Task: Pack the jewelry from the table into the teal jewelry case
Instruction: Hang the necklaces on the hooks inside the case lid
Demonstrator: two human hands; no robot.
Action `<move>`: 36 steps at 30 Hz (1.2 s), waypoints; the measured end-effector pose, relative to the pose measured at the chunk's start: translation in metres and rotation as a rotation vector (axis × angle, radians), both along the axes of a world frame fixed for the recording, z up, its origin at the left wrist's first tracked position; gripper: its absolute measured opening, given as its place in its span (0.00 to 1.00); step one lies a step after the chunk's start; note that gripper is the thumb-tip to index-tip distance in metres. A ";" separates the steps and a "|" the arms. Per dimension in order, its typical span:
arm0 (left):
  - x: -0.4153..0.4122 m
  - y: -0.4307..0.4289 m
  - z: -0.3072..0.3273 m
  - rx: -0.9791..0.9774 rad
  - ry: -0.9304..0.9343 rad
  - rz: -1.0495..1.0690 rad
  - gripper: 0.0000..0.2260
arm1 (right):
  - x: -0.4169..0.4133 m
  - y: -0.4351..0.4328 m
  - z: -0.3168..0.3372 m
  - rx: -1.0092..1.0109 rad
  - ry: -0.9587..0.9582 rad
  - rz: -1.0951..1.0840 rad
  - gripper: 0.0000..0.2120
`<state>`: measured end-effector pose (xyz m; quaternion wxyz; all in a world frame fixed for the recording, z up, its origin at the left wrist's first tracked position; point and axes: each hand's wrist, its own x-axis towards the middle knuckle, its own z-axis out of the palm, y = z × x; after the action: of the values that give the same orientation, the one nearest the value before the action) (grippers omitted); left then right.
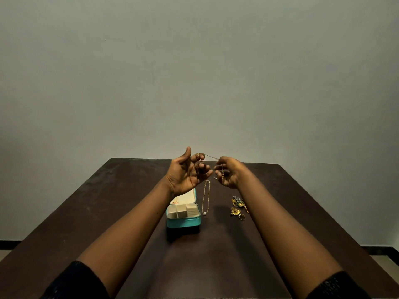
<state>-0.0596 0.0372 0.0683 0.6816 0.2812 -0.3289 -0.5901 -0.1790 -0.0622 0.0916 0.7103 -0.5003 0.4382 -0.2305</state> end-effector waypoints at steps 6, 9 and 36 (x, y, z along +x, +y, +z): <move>0.002 -0.001 0.004 0.037 -0.082 -0.072 0.23 | -0.002 0.000 -0.017 0.080 -0.054 0.114 0.07; 0.004 -0.002 0.002 0.044 -0.106 -0.133 0.24 | -0.003 0.003 -0.018 0.053 -0.089 0.263 0.09; 0.036 -0.004 -0.024 0.334 -0.152 0.194 0.09 | 0.027 0.006 -0.041 0.348 -0.494 0.030 0.11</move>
<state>-0.0231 0.0329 0.0439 0.6525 0.4643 -0.2483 -0.5450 -0.1517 -0.0565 0.0506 0.8738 -0.3065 0.2775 -0.2561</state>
